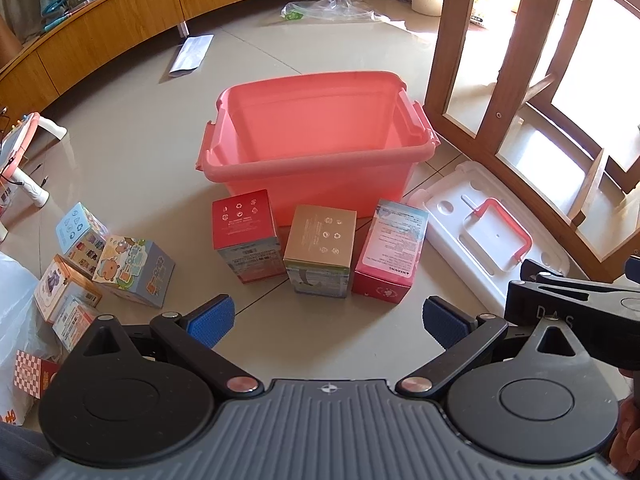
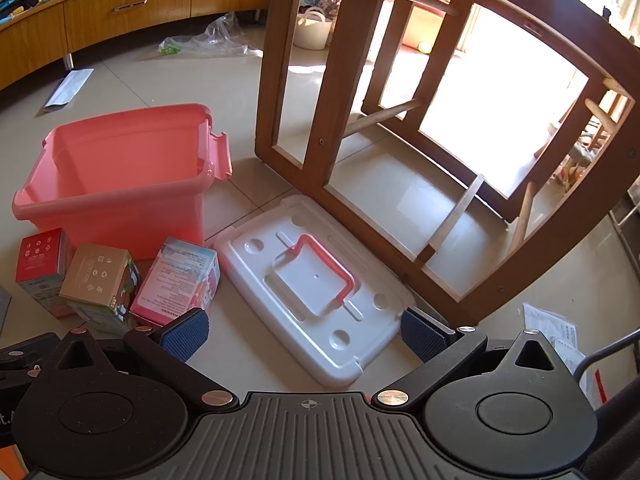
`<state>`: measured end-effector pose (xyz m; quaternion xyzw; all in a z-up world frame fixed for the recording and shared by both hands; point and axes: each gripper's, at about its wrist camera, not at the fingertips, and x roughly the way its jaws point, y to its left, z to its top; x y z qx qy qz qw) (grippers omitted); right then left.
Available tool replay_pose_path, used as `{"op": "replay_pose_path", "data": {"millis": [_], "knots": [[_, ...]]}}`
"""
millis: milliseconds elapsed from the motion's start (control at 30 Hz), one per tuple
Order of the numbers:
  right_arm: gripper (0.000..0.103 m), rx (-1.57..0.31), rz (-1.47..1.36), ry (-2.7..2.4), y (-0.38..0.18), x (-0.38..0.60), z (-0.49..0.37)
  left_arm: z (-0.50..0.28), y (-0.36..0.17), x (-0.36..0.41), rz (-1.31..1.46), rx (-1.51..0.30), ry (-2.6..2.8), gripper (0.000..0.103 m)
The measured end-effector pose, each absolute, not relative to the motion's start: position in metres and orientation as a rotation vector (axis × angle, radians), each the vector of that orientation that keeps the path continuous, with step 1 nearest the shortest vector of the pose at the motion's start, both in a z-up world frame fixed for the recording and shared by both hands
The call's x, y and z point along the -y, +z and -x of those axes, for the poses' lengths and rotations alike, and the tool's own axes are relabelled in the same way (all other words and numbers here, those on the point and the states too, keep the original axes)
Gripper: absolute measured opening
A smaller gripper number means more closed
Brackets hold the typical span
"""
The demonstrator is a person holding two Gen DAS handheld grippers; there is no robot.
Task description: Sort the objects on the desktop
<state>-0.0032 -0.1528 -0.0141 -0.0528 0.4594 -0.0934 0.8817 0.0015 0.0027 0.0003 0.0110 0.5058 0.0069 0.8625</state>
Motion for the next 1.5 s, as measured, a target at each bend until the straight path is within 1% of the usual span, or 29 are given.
{"op": "replay_pose_path", "data": {"millis": [200,267,1500], "knots": [[0.102,-0.957,0.110,-0.192,-0.015,0.153,0.004,-0.011,0.002,-0.020,-0.002,-1.082,0.008,0.103],[0.102,-0.958,0.108,-0.192,-0.017,0.154,0.003,-0.008,0.002,-0.014,-0.036,-1.061,0.035,0.103],[0.102,-1.004,0.125,-0.188,-0.023,0.151,0.003,-0.010,-0.003,-0.015,-0.039,-1.102,0.032,0.103]]}}
